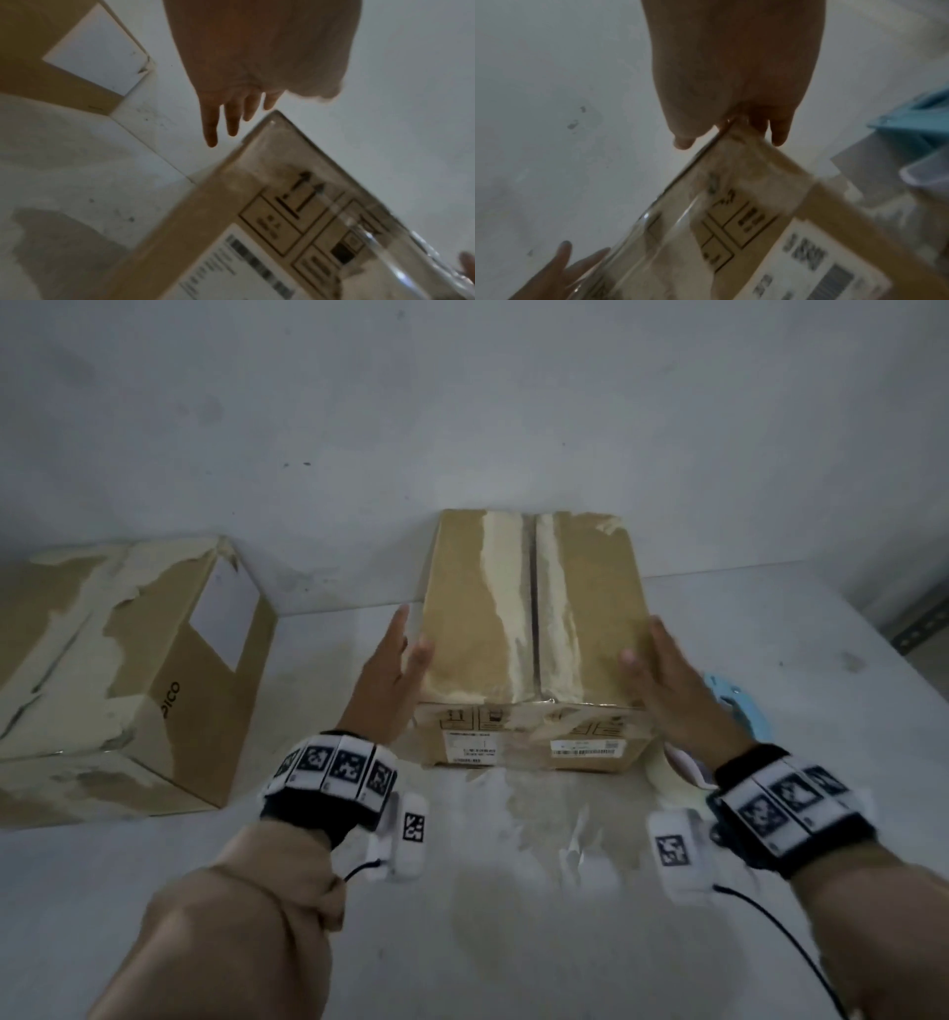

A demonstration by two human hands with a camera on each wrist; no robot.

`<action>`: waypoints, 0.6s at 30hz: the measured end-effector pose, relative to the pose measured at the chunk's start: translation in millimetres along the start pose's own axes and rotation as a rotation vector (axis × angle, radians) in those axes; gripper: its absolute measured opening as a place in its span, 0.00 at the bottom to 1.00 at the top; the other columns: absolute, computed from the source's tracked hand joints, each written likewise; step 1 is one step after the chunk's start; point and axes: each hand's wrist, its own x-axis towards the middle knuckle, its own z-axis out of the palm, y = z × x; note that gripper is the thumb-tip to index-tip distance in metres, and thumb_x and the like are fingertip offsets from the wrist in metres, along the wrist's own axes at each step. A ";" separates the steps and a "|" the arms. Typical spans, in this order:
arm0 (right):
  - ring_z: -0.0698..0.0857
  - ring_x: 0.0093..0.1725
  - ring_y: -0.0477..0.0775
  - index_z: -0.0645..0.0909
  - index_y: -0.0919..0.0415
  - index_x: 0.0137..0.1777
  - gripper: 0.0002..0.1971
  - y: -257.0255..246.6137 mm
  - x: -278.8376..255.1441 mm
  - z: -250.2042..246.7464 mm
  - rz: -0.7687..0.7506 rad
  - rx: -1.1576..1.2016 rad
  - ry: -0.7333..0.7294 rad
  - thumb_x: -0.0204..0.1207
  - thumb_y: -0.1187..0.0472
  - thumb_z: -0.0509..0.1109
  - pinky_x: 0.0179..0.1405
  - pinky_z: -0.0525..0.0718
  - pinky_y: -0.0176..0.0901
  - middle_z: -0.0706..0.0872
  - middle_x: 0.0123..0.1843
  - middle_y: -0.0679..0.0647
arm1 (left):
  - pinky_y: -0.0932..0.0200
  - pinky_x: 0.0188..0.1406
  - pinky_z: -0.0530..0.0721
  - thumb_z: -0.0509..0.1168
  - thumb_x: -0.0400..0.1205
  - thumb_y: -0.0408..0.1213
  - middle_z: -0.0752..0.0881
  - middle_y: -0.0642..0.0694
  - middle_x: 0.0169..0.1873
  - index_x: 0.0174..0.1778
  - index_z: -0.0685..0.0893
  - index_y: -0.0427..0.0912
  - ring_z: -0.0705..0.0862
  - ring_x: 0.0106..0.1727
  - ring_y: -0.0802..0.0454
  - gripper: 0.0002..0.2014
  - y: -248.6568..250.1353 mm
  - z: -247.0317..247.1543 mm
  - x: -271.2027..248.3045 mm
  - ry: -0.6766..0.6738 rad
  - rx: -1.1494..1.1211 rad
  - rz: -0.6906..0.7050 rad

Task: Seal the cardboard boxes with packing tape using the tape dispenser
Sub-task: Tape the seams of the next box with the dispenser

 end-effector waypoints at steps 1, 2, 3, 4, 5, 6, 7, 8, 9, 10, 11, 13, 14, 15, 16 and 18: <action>0.55 0.80 0.44 0.49 0.59 0.81 0.33 -1.1 1.8 6.0 0.028 -0.075 0.003 0.81 0.45 0.53 0.76 0.55 0.40 0.52 0.83 0.48 | 0.60 0.66 0.65 0.47 0.77 0.67 0.66 0.44 0.78 0.81 0.50 0.47 0.69 0.76 0.48 0.41 4.7 5.0 3.6 -0.045 0.023 -0.058; 0.51 0.81 0.49 0.47 0.59 0.81 0.33 0.8 3.7 9.1 0.048 -0.125 0.008 0.82 0.45 0.52 0.76 0.51 0.42 0.46 0.84 0.50 | 0.58 0.66 0.67 0.50 0.76 0.65 0.67 0.42 0.77 0.81 0.49 0.47 0.70 0.75 0.44 0.41 7.6 9.0 5.4 -0.084 0.049 -0.097; 0.49 0.81 0.50 0.46 0.59 0.81 0.32 0.6 3.7 9.9 0.046 -0.150 0.009 0.82 0.46 0.52 0.76 0.50 0.43 0.43 0.84 0.50 | 0.55 0.67 0.68 0.51 0.72 0.63 0.66 0.41 0.78 0.81 0.48 0.48 0.70 0.75 0.43 0.43 8.5 11.6 5.9 -0.107 0.065 -0.119; 0.48 0.81 0.50 0.46 0.59 0.81 0.32 3.4 4.6 9.8 0.048 -0.152 -0.005 0.83 0.46 0.52 0.76 0.50 0.44 0.42 0.84 0.50 | 0.54 0.70 0.68 0.51 0.70 0.63 0.65 0.41 0.78 0.82 0.47 0.48 0.70 0.75 0.42 0.45 8.6 12.0 6.0 -0.120 0.069 -0.138; 0.48 0.81 0.50 0.46 0.59 0.81 0.32 2.5 3.1 8.8 0.045 -0.156 -0.022 0.83 0.46 0.52 0.76 0.51 0.44 0.41 0.84 0.50 | 0.53 0.71 0.67 0.52 0.71 0.63 0.64 0.41 0.79 0.82 0.47 0.47 0.69 0.76 0.43 0.45 7.7 11.7 5.9 -0.124 0.071 -0.143; 0.47 0.81 0.50 0.46 0.59 0.81 0.32 5.1 2.9 7.9 0.050 -0.166 -0.036 0.83 0.47 0.52 0.77 0.51 0.44 0.41 0.84 0.50 | 0.54 0.71 0.66 0.54 0.74 0.62 0.63 0.41 0.79 0.82 0.46 0.46 0.68 0.76 0.43 0.44 7.2 11.0 5.0 -0.132 0.081 -0.148; 0.48 0.82 0.50 0.46 0.60 0.81 0.32 5.1 2.7 7.2 0.038 -0.172 -0.038 0.83 0.47 0.52 0.77 0.51 0.44 0.41 0.84 0.50 | 0.54 0.70 0.66 0.55 0.77 0.61 0.63 0.41 0.79 0.82 0.45 0.45 0.68 0.76 0.43 0.42 6.5 10.2 4.1 -0.141 0.102 -0.145; 0.48 0.82 0.50 0.47 0.60 0.81 0.32 4.5 2.7 6.6 0.035 -0.170 -0.033 0.83 0.48 0.53 0.76 0.51 0.44 0.41 0.84 0.51 | 0.53 0.70 0.67 0.56 0.79 0.59 0.63 0.40 0.79 0.82 0.45 0.44 0.68 0.76 0.42 0.41 6.3 9.5 2.6 -0.144 0.137 -0.139; 0.48 0.82 0.49 0.48 0.60 0.81 0.31 2.8 2.0 6.8 0.026 -0.164 -0.023 0.83 0.49 0.53 0.76 0.51 0.43 0.42 0.84 0.50 | 0.52 0.70 0.67 0.56 0.81 0.58 0.63 0.40 0.79 0.82 0.45 0.44 0.68 0.76 0.41 0.40 6.7 8.9 0.5 -0.143 0.175 -0.131; 0.49 0.81 0.49 0.49 0.60 0.81 0.31 1.4 0.9 7.2 0.025 -0.157 -0.012 0.83 0.49 0.54 0.76 0.52 0.43 0.42 0.84 0.50 | 0.52 0.70 0.67 0.55 0.82 0.56 0.63 0.39 0.79 0.82 0.45 0.43 0.69 0.75 0.41 0.39 8.0 8.2 -3.0 -0.140 0.211 -0.132; 0.50 0.81 0.49 0.49 0.60 0.81 0.30 0.9 -1.2 7.5 0.017 -0.148 -0.007 0.83 0.50 0.54 0.76 0.52 0.44 0.42 0.84 0.50 | 0.51 0.69 0.68 0.55 0.82 0.55 0.64 0.39 0.78 0.81 0.45 0.43 0.69 0.75 0.40 0.38 9.5 8.2 -7.1 -0.131 0.240 -0.132; 0.51 0.81 0.50 0.50 0.59 0.81 0.30 1.2 -8.9 7.8 -0.007 -0.173 -0.009 0.83 0.50 0.54 0.76 0.54 0.45 0.43 0.84 0.49 | 0.50 0.68 0.69 0.53 0.82 0.54 0.65 0.38 0.78 0.81 0.44 0.43 0.70 0.74 0.39 0.37 13.0 8.9 -18.5 -0.112 0.294 -0.142; 0.52 0.81 0.51 0.49 0.59 0.81 0.30 2.1 -13.0 7.4 -0.023 -0.206 -0.012 0.83 0.50 0.54 0.76 0.55 0.44 0.43 0.84 0.50 | 0.50 0.67 0.70 0.53 0.83 0.54 0.66 0.38 0.77 0.81 0.44 0.42 0.71 0.73 0.39 0.37 14.3 9.5 -24.4 -0.099 0.319 -0.146; 0.54 0.81 0.52 0.49 0.59 0.81 0.30 2.8 -16.5 6.6 -0.038 -0.234 -0.015 0.83 0.49 0.54 0.76 0.56 0.44 0.43 0.84 0.50 | 0.50 0.66 0.70 0.53 0.83 0.54 0.66 0.37 0.77 0.81 0.44 0.42 0.72 0.72 0.38 0.37 15.5 10.0 -30.2 -0.082 0.339 -0.145; 0.54 0.81 0.52 0.50 0.60 0.81 0.30 3.4 -19.9 5.2 -0.051 -0.240 -0.015 0.83 0.50 0.54 0.75 0.56 0.44 0.43 0.84 0.51 | 0.50 0.64 0.71 0.53 0.83 0.54 0.68 0.37 0.76 0.81 0.45 0.42 0.73 0.71 0.38 0.37 16.8 10.5 -36.3 -0.065 0.354 -0.147; 0.52 0.81 0.52 0.51 0.61 0.80 0.30 5.6 -25.9 1.5 -0.058 -0.205 -0.009 0.83 0.50 0.55 0.76 0.53 0.43 0.44 0.84 0.52 | 0.51 0.60 0.72 0.54 0.82 0.55 0.72 0.37 0.73 0.81 0.47 0.43 0.75 0.68 0.38 0.36 20.1 11.7 -48.4 -0.042 0.369 -0.160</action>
